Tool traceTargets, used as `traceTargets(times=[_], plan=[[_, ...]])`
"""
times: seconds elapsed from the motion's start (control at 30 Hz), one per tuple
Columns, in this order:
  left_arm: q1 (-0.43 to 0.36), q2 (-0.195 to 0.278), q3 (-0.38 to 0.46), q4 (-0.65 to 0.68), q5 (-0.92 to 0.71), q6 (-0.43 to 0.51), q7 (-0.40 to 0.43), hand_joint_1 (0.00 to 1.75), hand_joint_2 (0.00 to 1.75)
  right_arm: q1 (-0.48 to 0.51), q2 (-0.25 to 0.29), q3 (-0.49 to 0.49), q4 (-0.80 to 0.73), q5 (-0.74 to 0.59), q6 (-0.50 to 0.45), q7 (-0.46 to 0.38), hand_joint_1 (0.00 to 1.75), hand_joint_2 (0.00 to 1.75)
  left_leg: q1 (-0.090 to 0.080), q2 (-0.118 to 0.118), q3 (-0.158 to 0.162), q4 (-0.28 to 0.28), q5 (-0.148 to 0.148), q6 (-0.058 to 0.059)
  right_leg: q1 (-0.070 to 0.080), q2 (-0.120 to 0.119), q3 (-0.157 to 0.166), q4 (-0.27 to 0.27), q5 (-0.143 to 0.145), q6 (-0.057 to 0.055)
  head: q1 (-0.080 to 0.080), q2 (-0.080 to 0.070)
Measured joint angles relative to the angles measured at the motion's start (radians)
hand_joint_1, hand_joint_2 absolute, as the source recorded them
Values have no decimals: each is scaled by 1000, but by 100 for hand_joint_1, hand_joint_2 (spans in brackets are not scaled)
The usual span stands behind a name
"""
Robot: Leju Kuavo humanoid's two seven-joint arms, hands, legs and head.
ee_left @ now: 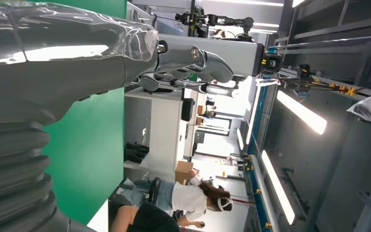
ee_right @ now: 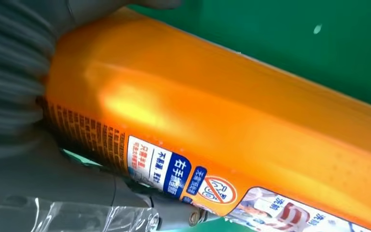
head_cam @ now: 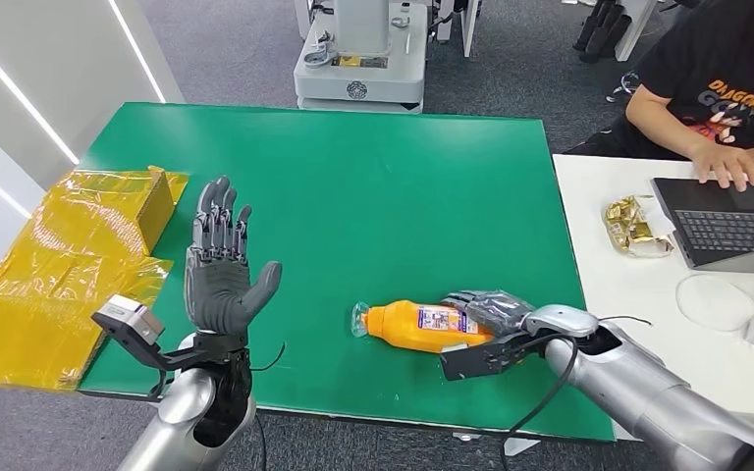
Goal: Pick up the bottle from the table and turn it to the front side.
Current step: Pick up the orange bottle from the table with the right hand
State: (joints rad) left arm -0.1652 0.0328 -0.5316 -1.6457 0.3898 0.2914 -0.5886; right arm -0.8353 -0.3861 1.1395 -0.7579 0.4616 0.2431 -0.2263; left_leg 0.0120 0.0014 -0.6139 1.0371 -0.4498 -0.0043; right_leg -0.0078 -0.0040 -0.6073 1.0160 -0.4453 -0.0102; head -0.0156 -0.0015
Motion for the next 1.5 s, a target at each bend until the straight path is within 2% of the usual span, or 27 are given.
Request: traceTargets(times=[0.07, 0.1, 0.3, 0.57, 0.93, 1.03, 1.2, 1.37, 1.5], plan=[[-2, 1, -1, 4, 1, 0, 0, 0, 175, 4, 0, -1, 4, 9, -4, -6, 173, 175, 0, 1, 1, 0, 0, 0, 0, 0, 1, 0, 0, 0, 0, 0], [-2, 2, -2, 6, 2, 0, 0, 0, 175, 5, 0, -2, 6, 12, -6, -10, 175, 175, 0, 1, 2, 0, 0, 0, 0, 1, 2, 0, 0, 0, 0, 0], [-3, 2, -6, 10, 2, 0, 0, 0, 175, 21, 1, -24, 10, 42, -43, -24, 175, 175, 0, 1, 4, 0, 0, 0, 0, 1, 4, 0, 1, 0, 0, 0], [-1, 2, -6, 10, -3, 8, -1, 0, 175, 66, 14, -96, 4, 85, -141, -15, 175, 175, 0, 1, 3, 0, 0, 0, 0, 1, 4, 0, 2, 1, 0, 0], [2, 3, -6, 10, -6, 12, -1, 0, 175, 93, 19, -144, -10, 90, -164, -13, 175, 175, 0, 0, 2, 0, 0, 0, 0, 1, 3, 0, 1, 1, 0, 0], [11, 2, -6, 10, -17, 23, -3, 0, 175, 123, 25, -178, -34, 83, -259, 0, 175, 175, 0, 0, 2, 0, 0, 0, 0, 0, 3, 0, 1, 1, 0, 0], [45, 0, -6, -2, -54, 43, 8, 0, 175, 248, 51, -349, -174, 4, -584, 17, 175, 175, 0, -1, 1, 0, 0, 0, 0, -1, 2, -1, 0, 2, 0, 0], [48, -14, -8, -4, -49, 30, 29, 0, 175, 418, 89, -528, -361, -144, -789, -93, 175, 175, 0, -6, -1, -1, -1, 1, 0, -6, 2, -1, -3, 2, 0, 0], [46, -25, -17, -4, -47, 5, 42, 0, 175, 536, 127, -616, -470, -185, -863, -157, 175, 175, 0, -4, -1, -1, -3, 1, 0, -4, 2, -1, -3, 2, 0, 0]])
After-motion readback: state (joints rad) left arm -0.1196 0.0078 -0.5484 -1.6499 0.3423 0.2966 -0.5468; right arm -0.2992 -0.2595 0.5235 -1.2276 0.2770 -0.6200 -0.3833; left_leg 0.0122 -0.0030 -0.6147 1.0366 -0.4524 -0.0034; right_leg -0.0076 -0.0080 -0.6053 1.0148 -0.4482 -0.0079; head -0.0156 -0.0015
